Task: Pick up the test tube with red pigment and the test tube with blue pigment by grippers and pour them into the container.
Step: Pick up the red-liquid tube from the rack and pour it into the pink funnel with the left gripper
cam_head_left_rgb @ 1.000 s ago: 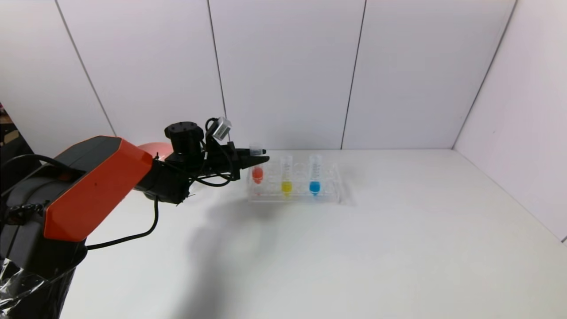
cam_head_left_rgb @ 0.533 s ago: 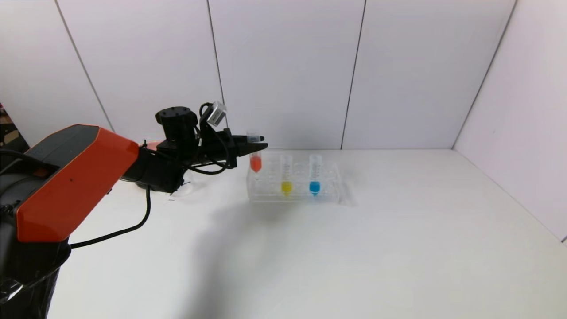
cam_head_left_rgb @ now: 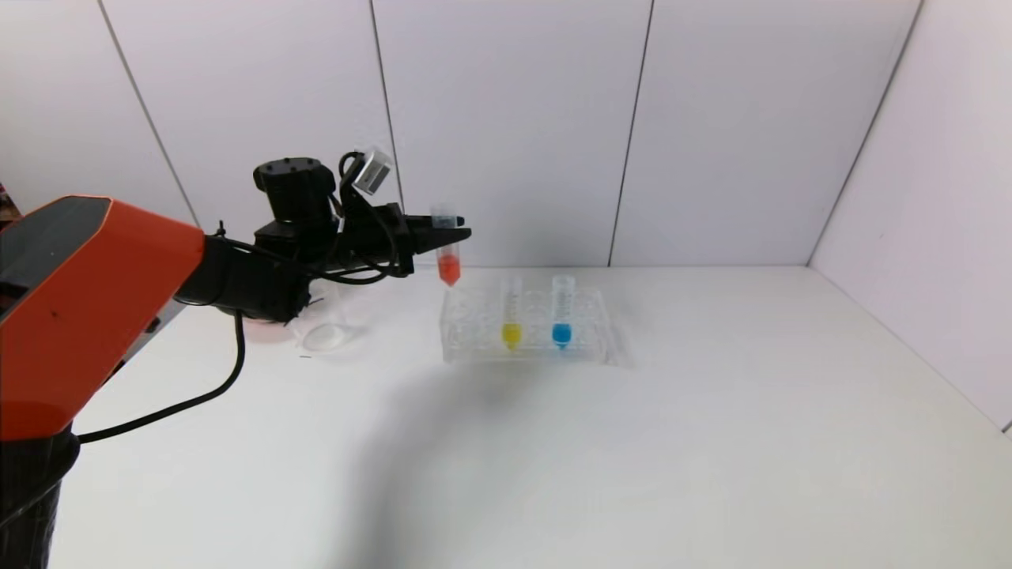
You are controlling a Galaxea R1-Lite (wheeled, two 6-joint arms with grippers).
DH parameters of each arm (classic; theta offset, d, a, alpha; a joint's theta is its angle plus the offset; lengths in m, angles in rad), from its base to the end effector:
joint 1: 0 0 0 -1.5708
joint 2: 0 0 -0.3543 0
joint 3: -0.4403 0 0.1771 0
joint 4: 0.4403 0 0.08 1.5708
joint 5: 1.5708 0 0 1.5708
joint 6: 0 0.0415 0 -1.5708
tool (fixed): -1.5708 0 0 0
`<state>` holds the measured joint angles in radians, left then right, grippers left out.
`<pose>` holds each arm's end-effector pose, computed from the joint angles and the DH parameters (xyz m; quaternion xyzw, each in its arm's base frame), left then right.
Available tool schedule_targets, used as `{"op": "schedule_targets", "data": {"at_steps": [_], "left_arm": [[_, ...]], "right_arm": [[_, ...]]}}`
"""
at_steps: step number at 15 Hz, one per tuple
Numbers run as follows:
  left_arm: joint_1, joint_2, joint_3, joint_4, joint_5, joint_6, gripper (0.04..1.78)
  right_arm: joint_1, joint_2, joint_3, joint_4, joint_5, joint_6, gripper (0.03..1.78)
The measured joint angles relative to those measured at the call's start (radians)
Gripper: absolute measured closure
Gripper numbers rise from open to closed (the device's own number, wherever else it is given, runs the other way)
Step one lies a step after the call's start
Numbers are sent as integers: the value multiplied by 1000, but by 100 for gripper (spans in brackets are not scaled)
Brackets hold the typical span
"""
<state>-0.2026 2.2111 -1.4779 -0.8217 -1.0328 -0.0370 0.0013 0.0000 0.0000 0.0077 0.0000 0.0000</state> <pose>0.4651 -0.1319 0.2419 0.0028 -0.0298 -0.5792 0.8146 -0.0726 -0.0001 0.0745 0.0000 0.0038 0.0006 1.0000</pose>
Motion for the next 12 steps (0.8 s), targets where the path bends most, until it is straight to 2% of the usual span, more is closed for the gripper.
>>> {"op": "schedule_targets", "data": {"at_steps": [3, 9, 12], "left_arm": [[1, -72, 43, 57, 65, 7, 135], [-1, -199, 130, 142, 295, 26, 135], [-7, -257, 158, 204, 461, 65, 135]], "right_arm": [[0, 0, 0, 0, 0, 0, 4], [0, 0, 0, 0, 0, 0, 4], [0, 0, 0, 0, 0, 0, 4]]}}
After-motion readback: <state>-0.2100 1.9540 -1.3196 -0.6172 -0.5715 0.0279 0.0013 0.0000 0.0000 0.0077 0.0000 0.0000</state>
